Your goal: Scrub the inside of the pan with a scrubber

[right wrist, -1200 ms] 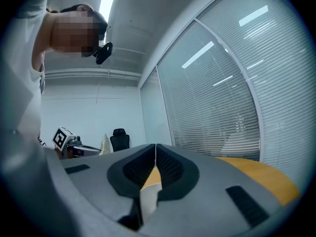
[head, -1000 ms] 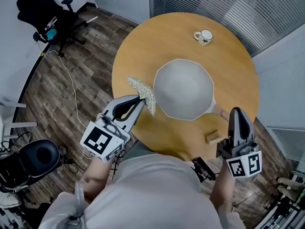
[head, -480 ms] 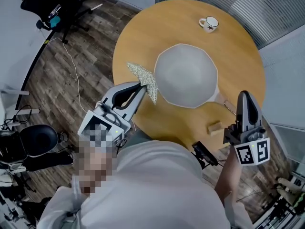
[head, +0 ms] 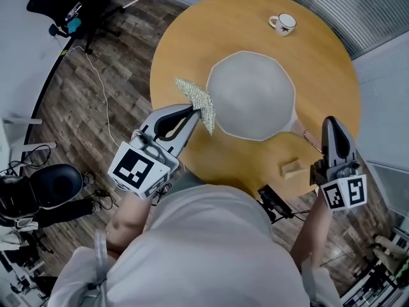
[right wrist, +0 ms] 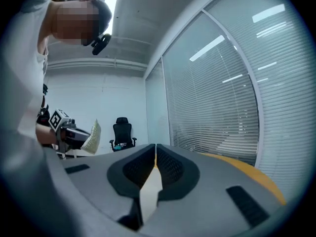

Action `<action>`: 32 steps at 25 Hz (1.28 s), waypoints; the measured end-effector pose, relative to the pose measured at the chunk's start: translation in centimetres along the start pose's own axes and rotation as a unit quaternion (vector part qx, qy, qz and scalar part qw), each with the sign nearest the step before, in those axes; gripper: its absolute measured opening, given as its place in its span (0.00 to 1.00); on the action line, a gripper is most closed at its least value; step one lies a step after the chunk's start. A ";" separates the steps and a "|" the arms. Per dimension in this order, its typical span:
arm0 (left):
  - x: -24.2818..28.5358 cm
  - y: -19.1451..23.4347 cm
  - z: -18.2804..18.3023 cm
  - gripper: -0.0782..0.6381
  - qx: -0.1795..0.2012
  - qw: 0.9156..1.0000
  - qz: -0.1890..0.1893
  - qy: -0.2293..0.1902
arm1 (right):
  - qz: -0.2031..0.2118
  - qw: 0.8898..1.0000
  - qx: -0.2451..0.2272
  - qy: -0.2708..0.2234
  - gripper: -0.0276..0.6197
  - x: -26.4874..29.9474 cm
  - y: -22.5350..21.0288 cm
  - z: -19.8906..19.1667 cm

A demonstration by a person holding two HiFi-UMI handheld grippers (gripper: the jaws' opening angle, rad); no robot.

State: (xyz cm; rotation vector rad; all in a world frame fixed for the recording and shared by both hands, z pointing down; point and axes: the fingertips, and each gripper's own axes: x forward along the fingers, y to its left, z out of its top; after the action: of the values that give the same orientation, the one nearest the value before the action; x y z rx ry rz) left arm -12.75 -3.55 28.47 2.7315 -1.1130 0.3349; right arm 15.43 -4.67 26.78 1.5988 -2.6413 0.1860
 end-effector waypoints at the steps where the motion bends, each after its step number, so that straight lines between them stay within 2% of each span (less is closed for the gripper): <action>1: 0.2 0.1 -0.2 0.13 0.002 1.000 0.003 0.003 | -0.005 1.000 0.016 -0.002 0.08 -0.2 -0.7 -0.2; 4: 0.8 0.2 -0.9 0.13 0.008 1.000 0.013 0.007 | -0.018 0.999 0.044 -0.001 0.08 -1.0 -2.8 -1.1; 12: 1.6 0.6 -2.4 0.13 0.003 1.000 0.023 0.007 | -0.021 0.998 0.043 0.033 0.08 -1.4 -5.2 -3.5; 16: 2.4 0.6 -3.2 0.13 0.001 1.000 0.021 0.009 | 0.009 0.996 0.019 0.082 0.08 -0.8 -4.9 -6.4; 19: 2.9 0.6 -3.4 0.13 -0.001 1.000 0.022 0.008 | 0.053 0.989 -0.018 0.140 0.08 -0.2 -3.7 -9.3; 22: 3.1 0.5 -3.7 0.13 -0.002 1.000 0.019 0.011 | 0.095 0.966 -0.095 0.221 0.08 0.2 -2.5 -13.0; 23: 3.2 0.4 -3.8 0.13 -0.002 1.000 0.018 0.012 | 0.100 0.954 -0.131 0.249 0.08 0.2 -2.4 -14.2; 25: 3.3 0.4 -3.9 0.13 -0.004 1.000 0.016 0.014 | 0.108 0.924 -0.204 0.305 0.11 0.2 -2.3 -16.6; 27: 3.5 0.5 -4.0 0.13 -0.005 1.000 0.015 0.015 | 0.121 0.897 -0.241 0.349 0.21 0.0 -2.3 -18.7; 28: 3.5 0.6 -4.0 0.13 -0.004 1.000 0.015 0.015 | 0.128 0.890 -0.246 0.363 0.23 0.0 -2.2 -19.4; 32: 3.5 0.5 -4.3 0.13 -0.006 1.000 0.011 0.016 | 0.148 0.877 -0.236 0.392 0.28 -0.2 -2.0 -21.3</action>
State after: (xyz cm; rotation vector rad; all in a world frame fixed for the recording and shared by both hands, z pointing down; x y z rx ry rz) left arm -11.29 -5.14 33.56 2.6950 -1.1339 0.3723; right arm 16.88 -2.67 48.02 0.7285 -2.0350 0.1400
